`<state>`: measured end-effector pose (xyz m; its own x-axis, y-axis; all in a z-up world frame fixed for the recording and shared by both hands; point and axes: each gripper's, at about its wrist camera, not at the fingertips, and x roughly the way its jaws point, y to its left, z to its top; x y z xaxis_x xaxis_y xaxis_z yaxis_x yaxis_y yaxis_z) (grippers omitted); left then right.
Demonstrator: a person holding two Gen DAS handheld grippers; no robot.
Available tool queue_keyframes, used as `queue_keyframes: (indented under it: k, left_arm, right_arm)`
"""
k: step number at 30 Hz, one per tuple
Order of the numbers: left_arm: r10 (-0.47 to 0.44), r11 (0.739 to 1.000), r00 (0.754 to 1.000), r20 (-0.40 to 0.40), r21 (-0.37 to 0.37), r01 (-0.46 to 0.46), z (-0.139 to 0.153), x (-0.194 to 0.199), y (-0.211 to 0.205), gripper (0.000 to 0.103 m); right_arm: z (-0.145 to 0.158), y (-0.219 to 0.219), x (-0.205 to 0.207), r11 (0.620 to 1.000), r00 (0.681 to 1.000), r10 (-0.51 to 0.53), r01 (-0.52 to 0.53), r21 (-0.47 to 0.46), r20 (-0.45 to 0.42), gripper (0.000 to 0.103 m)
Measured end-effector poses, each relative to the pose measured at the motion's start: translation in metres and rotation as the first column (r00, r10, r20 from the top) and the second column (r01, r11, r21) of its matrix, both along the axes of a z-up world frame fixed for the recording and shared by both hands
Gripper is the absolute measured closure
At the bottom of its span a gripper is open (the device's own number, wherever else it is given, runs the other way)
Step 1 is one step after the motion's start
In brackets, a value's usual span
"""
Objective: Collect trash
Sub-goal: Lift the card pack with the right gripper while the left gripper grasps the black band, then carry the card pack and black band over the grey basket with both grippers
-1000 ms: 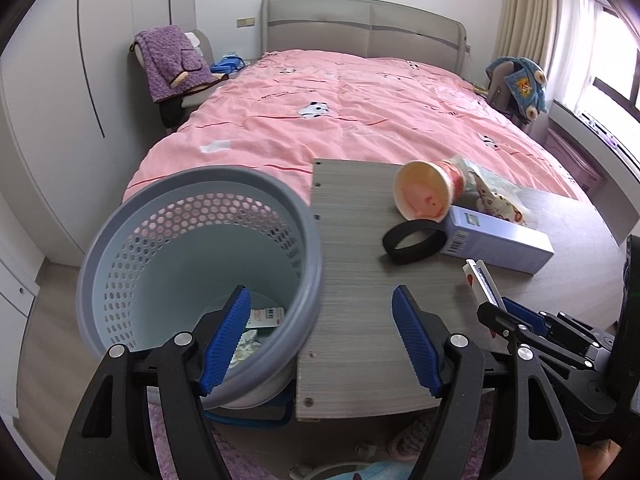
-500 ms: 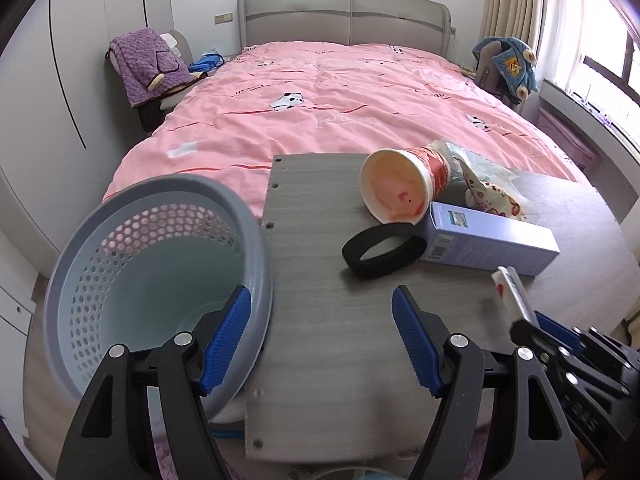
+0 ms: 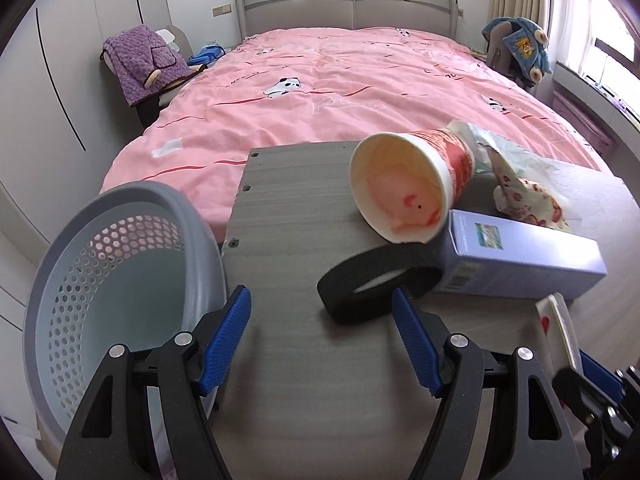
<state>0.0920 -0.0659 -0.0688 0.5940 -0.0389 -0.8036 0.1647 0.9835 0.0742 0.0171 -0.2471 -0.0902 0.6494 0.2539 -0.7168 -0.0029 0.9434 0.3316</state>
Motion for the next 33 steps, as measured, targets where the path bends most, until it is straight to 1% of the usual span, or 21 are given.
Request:
queue_keyframes:
  k: [5, 6, 7, 8, 9, 10, 12, 24, 29, 33]
  left_arm:
    - [0.013, 1.0, 1.0, -0.006, 0.016, -0.013, -0.009, 0.011, -0.003, 0.034]
    - [0.015, 1.0, 1.0, -0.006, 0.015, -0.015, -0.01, 0.013, -0.004, 0.039]
    - [0.015, 1.0, 1.0, -0.008, 0.013, -0.015, -0.011, 0.015, -0.005, 0.05]
    - [0.014, 1.0, 1.0, -0.011, 0.012, -0.014, -0.011, 0.015, -0.005, 0.057]
    - [0.013, 1.0, 1.0, -0.019, 0.007, -0.013, -0.012, 0.017, -0.005, 0.069]
    - [0.007, 1.0, 1.0, -0.029, -0.018, -0.008, -0.011, 0.017, -0.004, 0.081]
    - [0.006, 1.0, 0.999, -0.036, -0.023, -0.007, -0.011, 0.018, -0.003, 0.097]
    - [-0.014, 0.999, 1.0, 0.013, -0.047, 0.014, 0.016, -0.014, 0.006, 0.098]
    - [-0.003, 0.998, 0.999, 0.046, -0.06, 0.006, 0.032, -0.03, 0.022, 0.098]
    - [0.015, 0.997, 0.999, 0.05, -0.072, -0.012, 0.041, -0.036, 0.042, 0.098]
  right_arm:
    - [-0.002, -0.009, 0.0, 1.0, 1.0, -0.013, 0.013, 0.015, -0.003, 0.079]
    - [-0.002, -0.011, 0.0, 1.0, 1.0, -0.016, 0.016, 0.02, -0.004, 0.079]
    - [-0.003, -0.012, 0.0, 1.0, 1.0, -0.016, 0.016, 0.023, -0.004, 0.079]
    - [-0.003, -0.012, -0.001, 1.0, 1.0, -0.016, 0.016, 0.025, -0.004, 0.079]
    - [-0.003, -0.012, -0.001, 1.0, 1.0, -0.016, 0.016, 0.026, -0.003, 0.079]
    - [-0.003, -0.013, -0.001, 1.0, 1.0, -0.016, 0.016, 0.027, -0.003, 0.079]
    - [-0.003, -0.012, -0.001, 0.999, 1.0, -0.015, 0.015, 0.029, -0.002, 0.079]
    - [0.003, -0.003, -0.004, 1.0, 1.0, 0.003, -0.003, 0.016, 0.01, 0.079]
    - [0.012, 0.012, -0.005, 0.999, 0.999, 0.033, -0.033, 0.007, 0.027, 0.079]
    - [0.017, 0.029, -0.002, 0.997, 0.997, 0.073, -0.073, 0.001, 0.036, 0.079]
